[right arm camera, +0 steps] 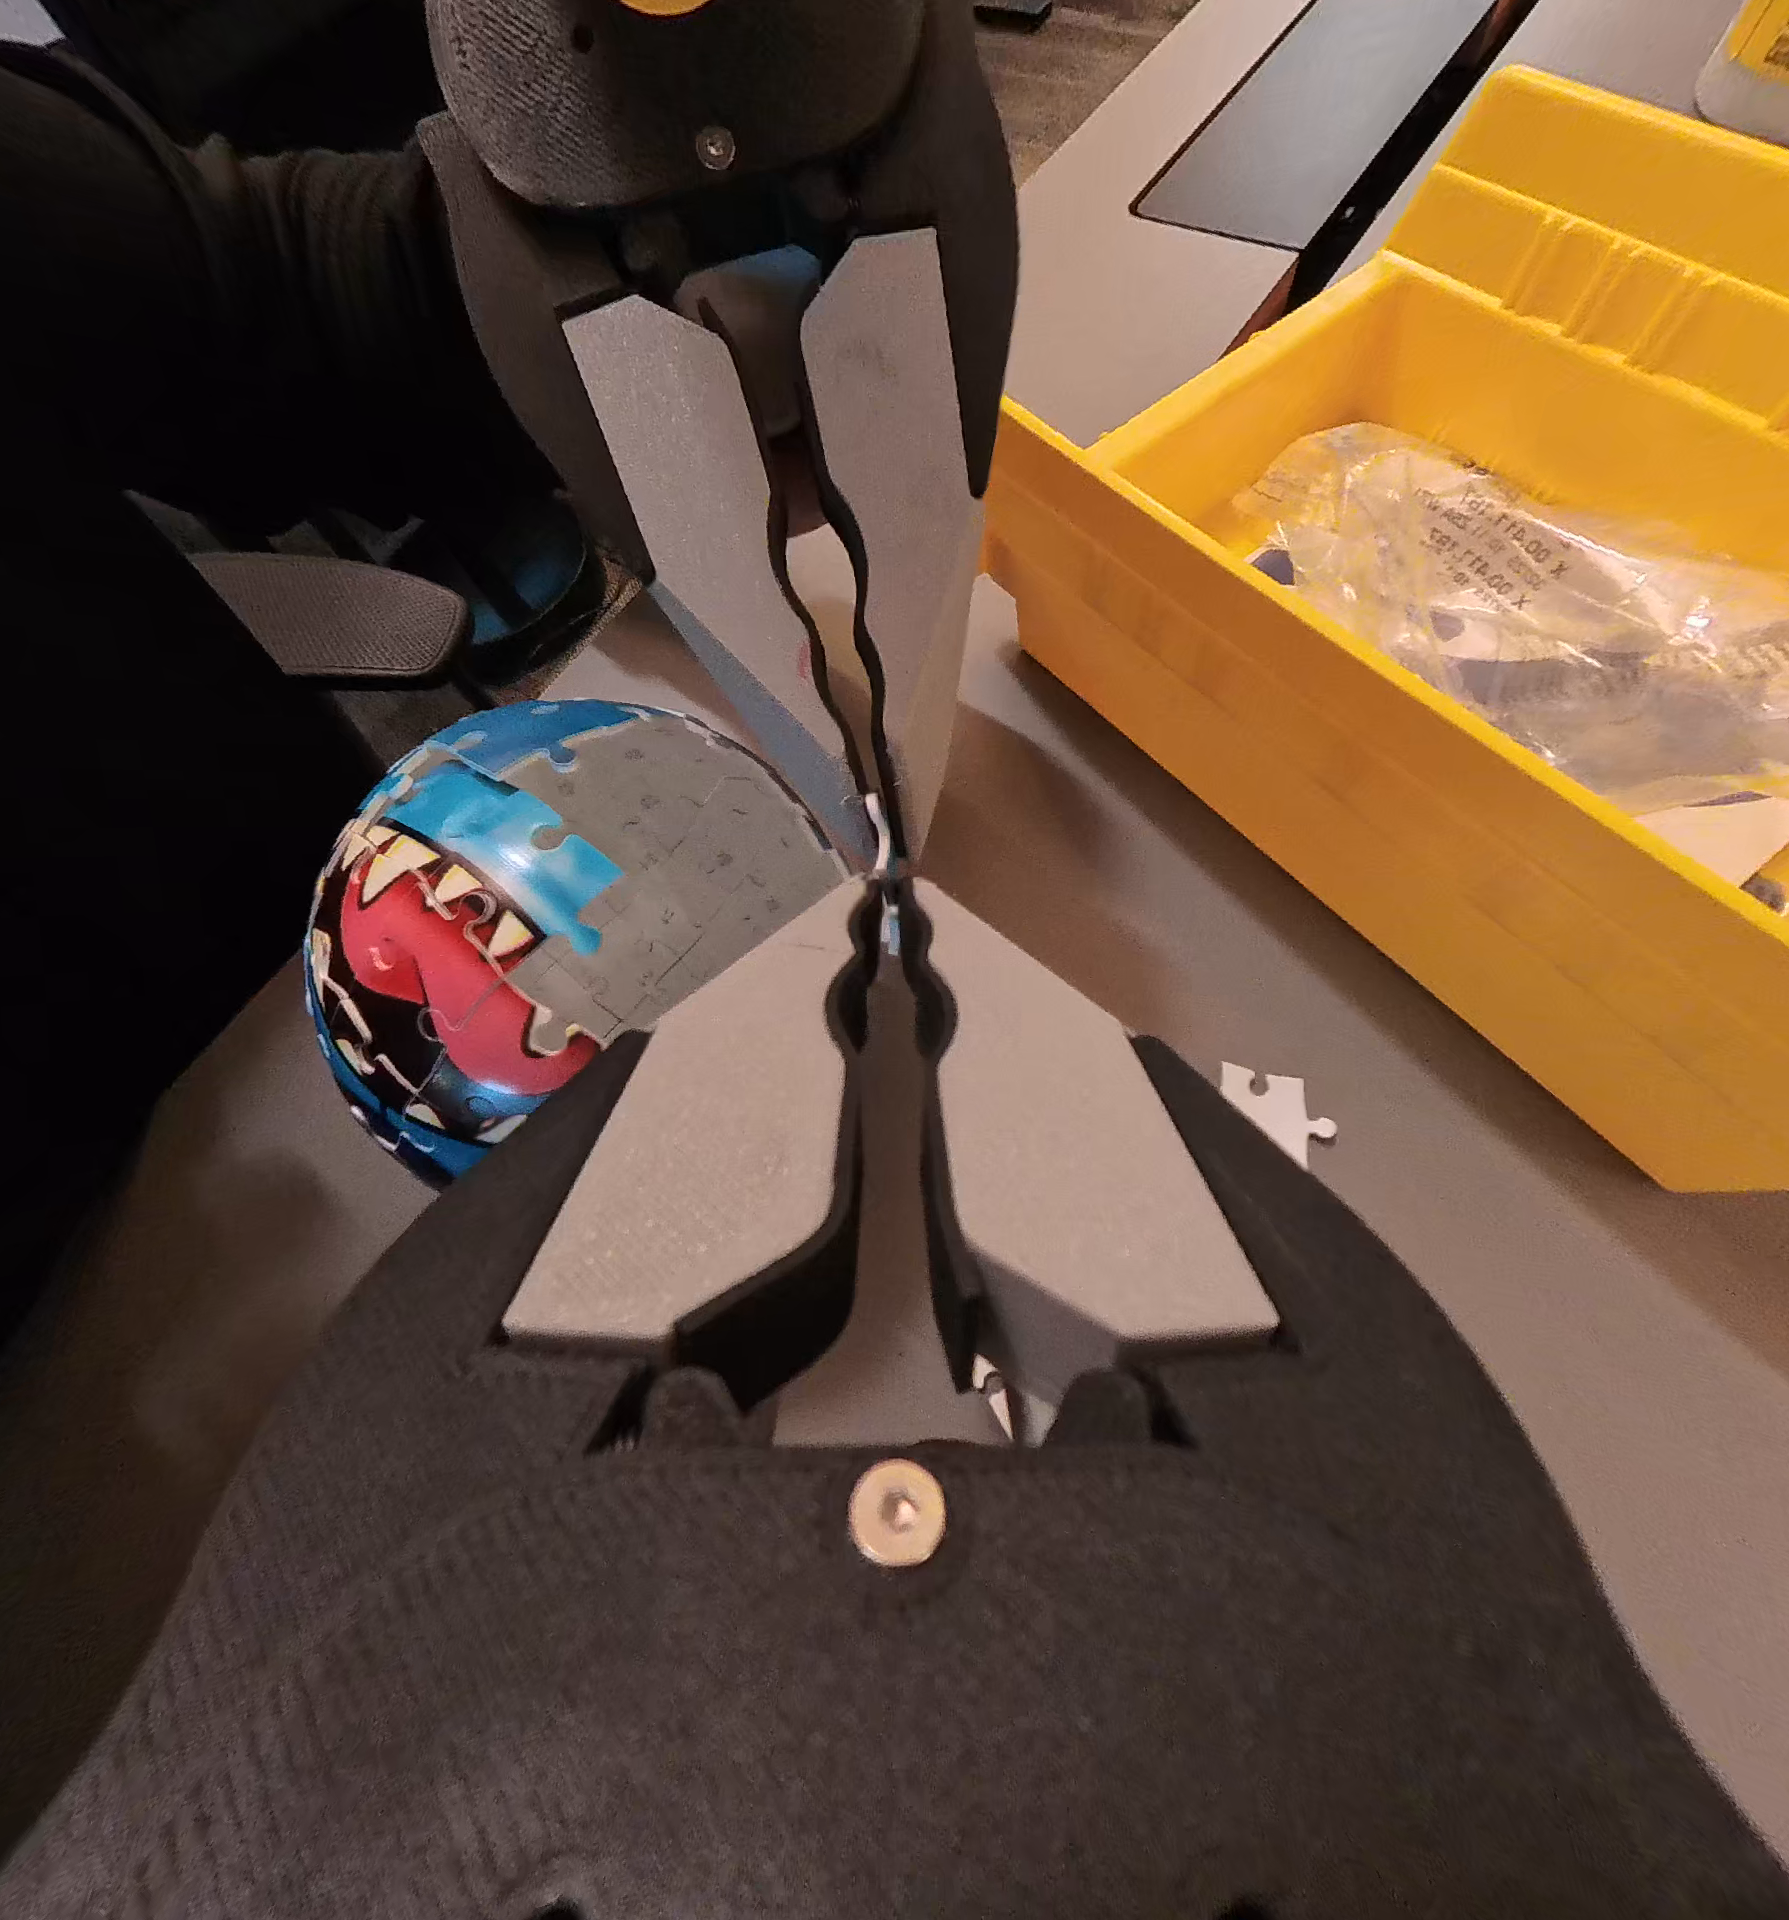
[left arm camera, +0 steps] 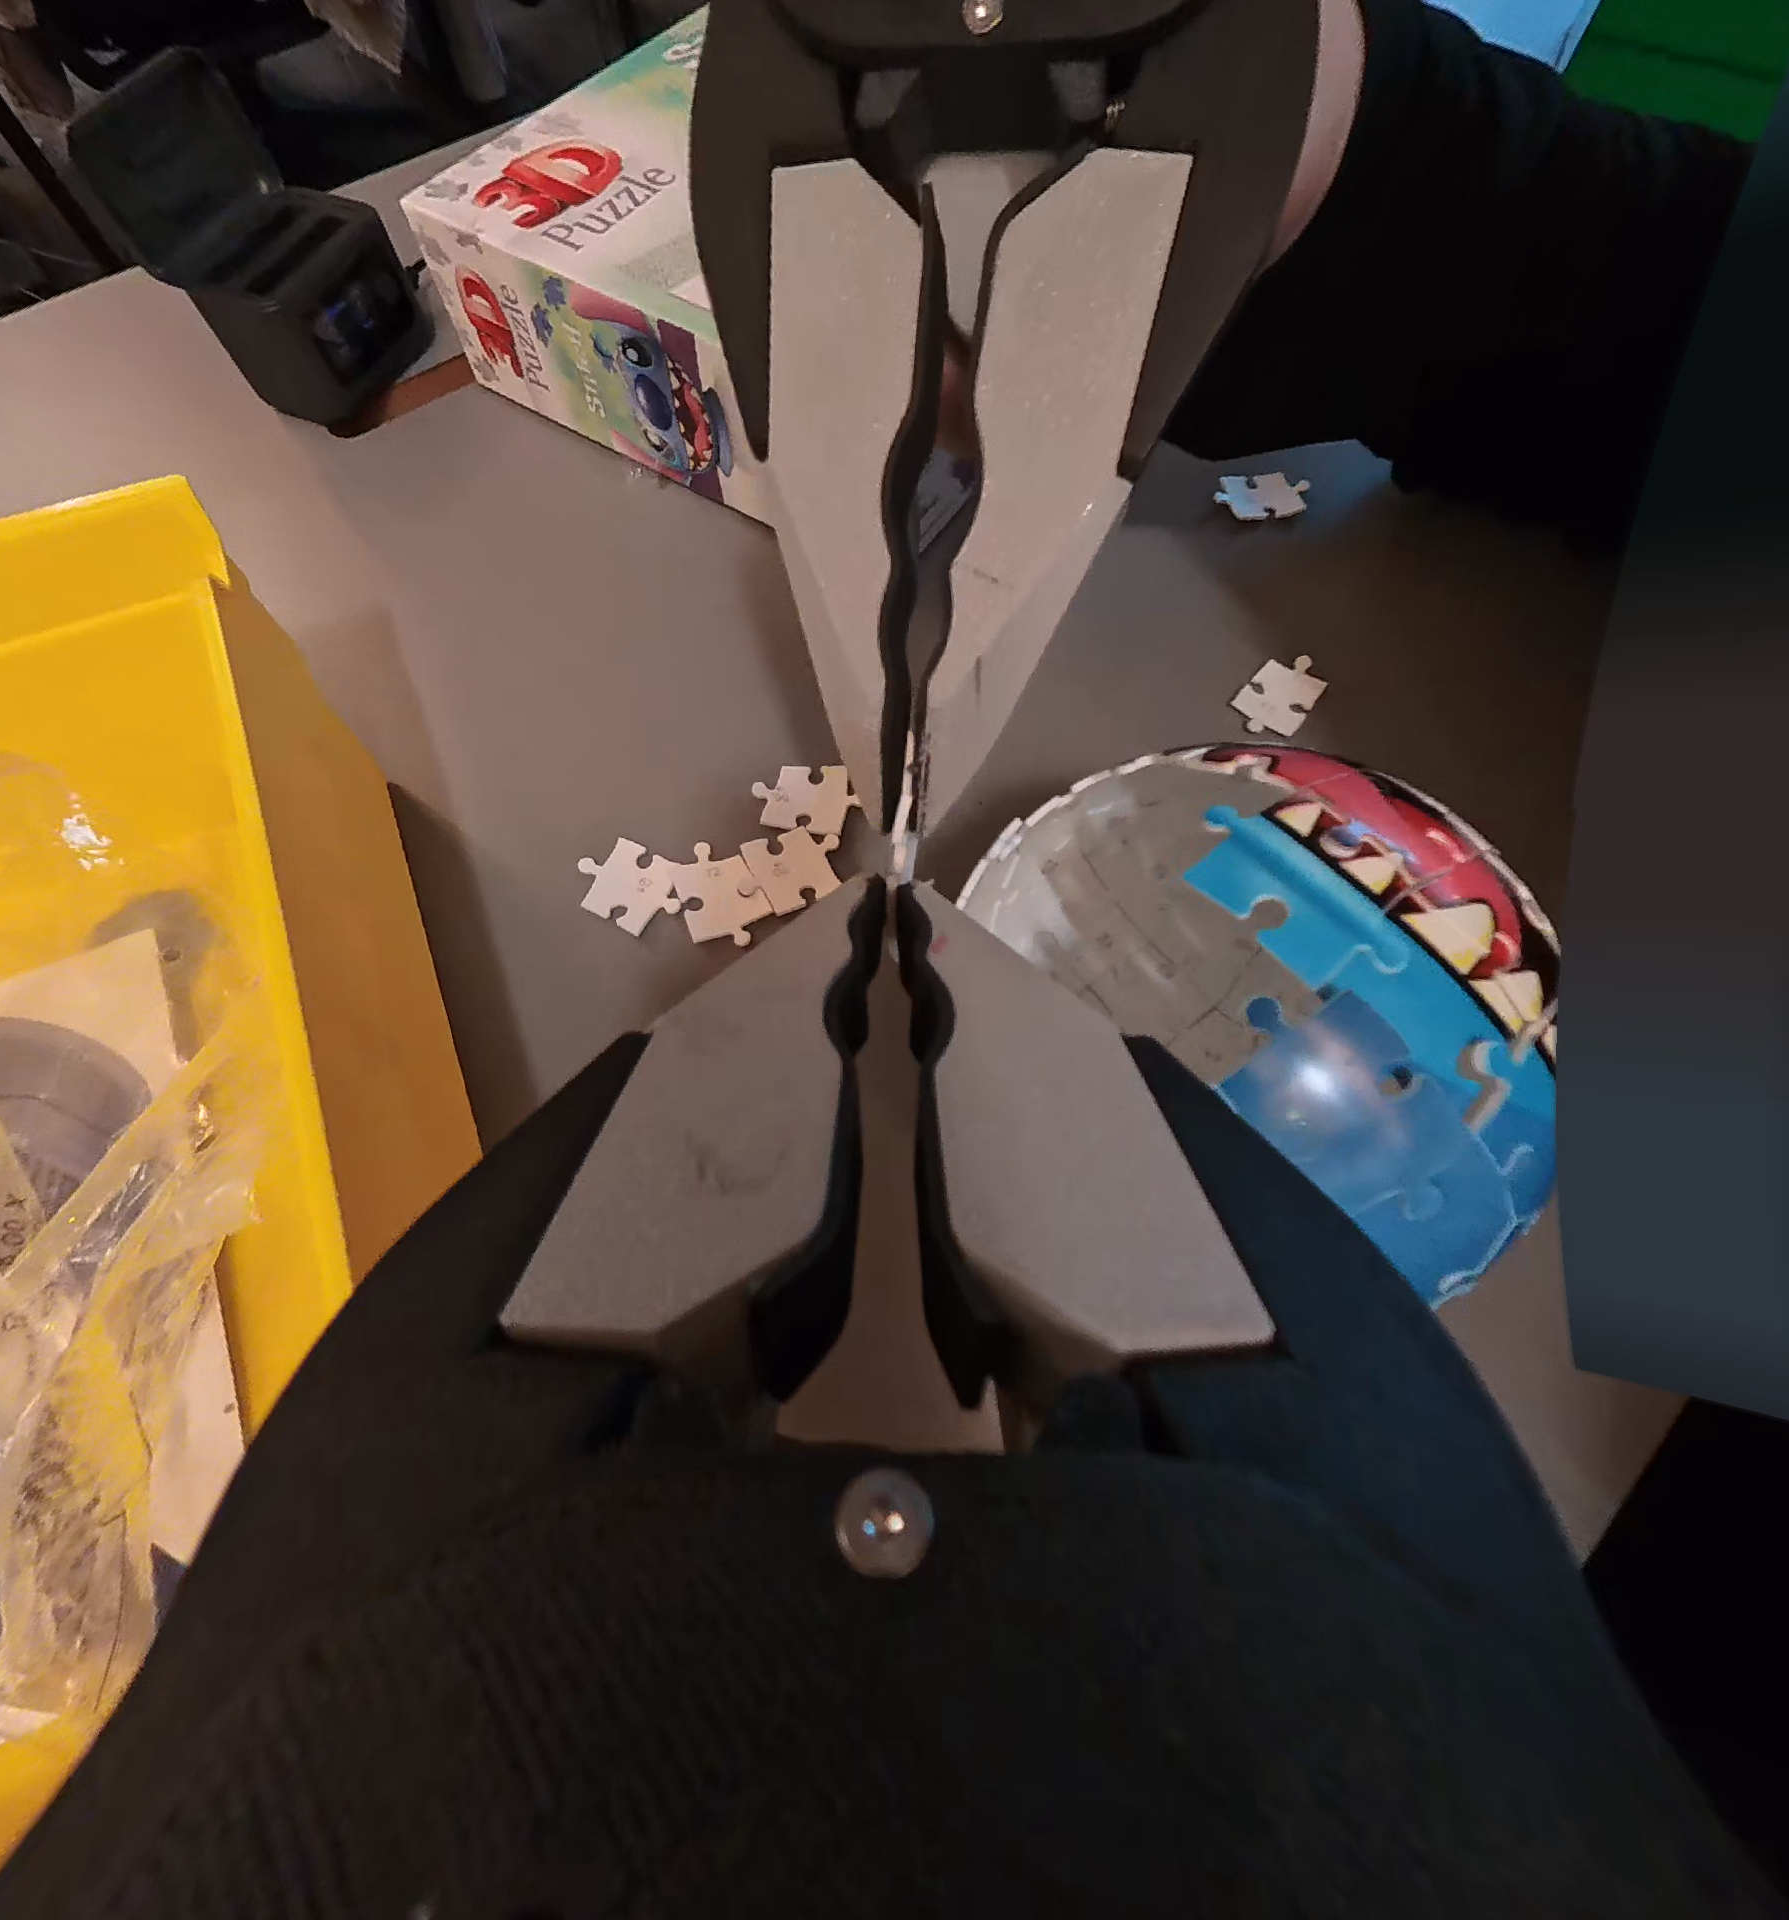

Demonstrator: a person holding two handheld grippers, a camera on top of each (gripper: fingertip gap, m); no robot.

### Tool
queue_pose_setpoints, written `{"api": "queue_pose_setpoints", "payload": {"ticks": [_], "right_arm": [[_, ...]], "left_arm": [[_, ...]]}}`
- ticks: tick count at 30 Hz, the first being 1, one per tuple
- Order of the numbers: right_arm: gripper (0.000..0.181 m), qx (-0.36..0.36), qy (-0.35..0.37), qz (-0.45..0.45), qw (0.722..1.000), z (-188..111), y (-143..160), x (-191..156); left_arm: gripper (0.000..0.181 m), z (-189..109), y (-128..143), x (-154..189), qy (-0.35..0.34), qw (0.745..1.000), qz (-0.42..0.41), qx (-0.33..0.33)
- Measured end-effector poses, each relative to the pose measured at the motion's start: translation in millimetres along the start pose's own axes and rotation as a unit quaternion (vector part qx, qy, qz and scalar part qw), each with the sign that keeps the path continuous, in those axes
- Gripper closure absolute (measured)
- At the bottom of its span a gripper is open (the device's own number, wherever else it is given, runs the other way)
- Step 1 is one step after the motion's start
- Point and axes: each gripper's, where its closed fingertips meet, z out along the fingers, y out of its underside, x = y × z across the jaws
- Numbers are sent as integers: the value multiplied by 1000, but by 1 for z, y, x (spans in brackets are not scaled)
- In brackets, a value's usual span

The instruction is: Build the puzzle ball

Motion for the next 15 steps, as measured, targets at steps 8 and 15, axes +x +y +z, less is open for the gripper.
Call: {"api": "queue_pose_setpoints", "payload": {"ticks": [8,15], "right_arm": [[181,-27,8,-13,1000,8,5,-4],[181,-26,-2,2,1000,7,4,-7]], "left_arm": [[181,6,10,7,24,999,-13,-17],[175,6,9,10,14,999,25,-41]]}}
